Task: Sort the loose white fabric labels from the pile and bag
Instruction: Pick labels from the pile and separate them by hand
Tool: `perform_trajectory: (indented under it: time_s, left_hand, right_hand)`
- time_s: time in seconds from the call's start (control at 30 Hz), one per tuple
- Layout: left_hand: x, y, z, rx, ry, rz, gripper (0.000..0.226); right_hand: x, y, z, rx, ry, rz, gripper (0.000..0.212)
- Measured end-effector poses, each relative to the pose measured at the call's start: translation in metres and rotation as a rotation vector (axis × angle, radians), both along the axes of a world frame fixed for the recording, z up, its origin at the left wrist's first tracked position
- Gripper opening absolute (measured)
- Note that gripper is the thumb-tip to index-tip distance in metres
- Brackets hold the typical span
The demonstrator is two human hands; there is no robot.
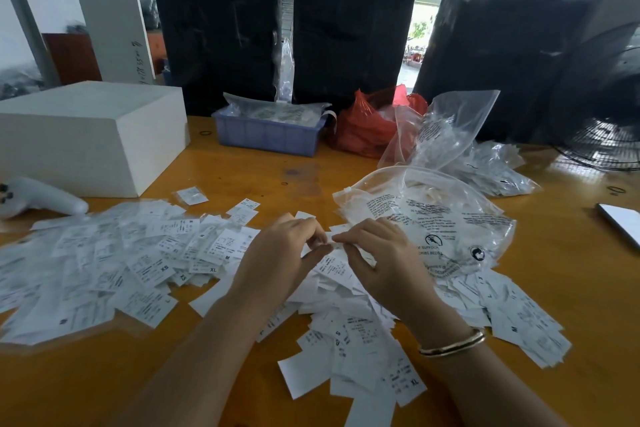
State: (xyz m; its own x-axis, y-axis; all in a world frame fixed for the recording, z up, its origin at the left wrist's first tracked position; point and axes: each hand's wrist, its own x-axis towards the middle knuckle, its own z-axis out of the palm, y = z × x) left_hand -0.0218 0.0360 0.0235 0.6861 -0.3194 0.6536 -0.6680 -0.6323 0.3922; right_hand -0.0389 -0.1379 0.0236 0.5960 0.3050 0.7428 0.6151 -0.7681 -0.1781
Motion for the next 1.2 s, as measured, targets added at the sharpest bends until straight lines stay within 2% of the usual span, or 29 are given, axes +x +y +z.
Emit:
perform_trajectory:
  time_s: [0.07, 0.17, 0.23, 0.4, 0.67, 0.87, 1.0, 1.07, 1.13, 1.2]
  left_hand:
    - [0.001, 0.0, -0.001, -0.002, 0.001, 0.003, 0.013]
    - [0.002, 0.0, -0.001, -0.021, 0.019, 0.023, 0.012]
    - [0.002, 0.0, -0.001, -0.024, 0.016, 0.021, 0.012]
    - [0.0, 0.001, -0.001, -0.022, 0.015, -0.004, 0.021]
    - [0.001, 0.0, -0.001, -0.003, 0.02, 0.011, 0.015]
    - [0.0, 0.0, -0.002, 0.001, 0.017, 0.005, 0.012]
    - [0.001, -0.001, -0.002, 0.061, -0.05, 0.021, 0.011]
    - [0.002, -0.002, -0.004, 0.056, -0.026, 0.016, 0.013]
    - [0.003, -0.003, -0.006, -0.009, 0.053, -0.004, 0.02]
    - [0.003, -0.004, -0.007, -0.142, 0.163, -0.029, 0.029]
  right_hand:
    - [-0.001, 0.001, 0.002, 0.102, 0.002, 0.019, 0.014]
    - [-0.004, -0.001, 0.007, 0.384, 0.062, 0.07, 0.018]
    - [-0.005, 0.001, 0.009, 0.436, 0.108, 0.094, 0.02]
    - [-0.005, 0.007, 0.003, 0.35, 0.137, 0.121, 0.018]
    - [-0.002, 0.006, 0.004, 0.26, 0.042, 0.11, 0.019]
    - [-0.001, 0.001, 0.0, 0.012, 0.07, -0.034, 0.014]
    - [0.0, 0.0, 0.001, -0.119, 0.05, -0.091, 0.023]
    - [0.001, 0.005, -0.001, -0.152, 0.061, -0.084, 0.03]
    - [0.002, 0.01, -0.005, -0.066, 0.128, -0.029, 0.037]
    - [0.002, 0.009, -0.006, 0.183, 0.195, 0.014, 0.043]
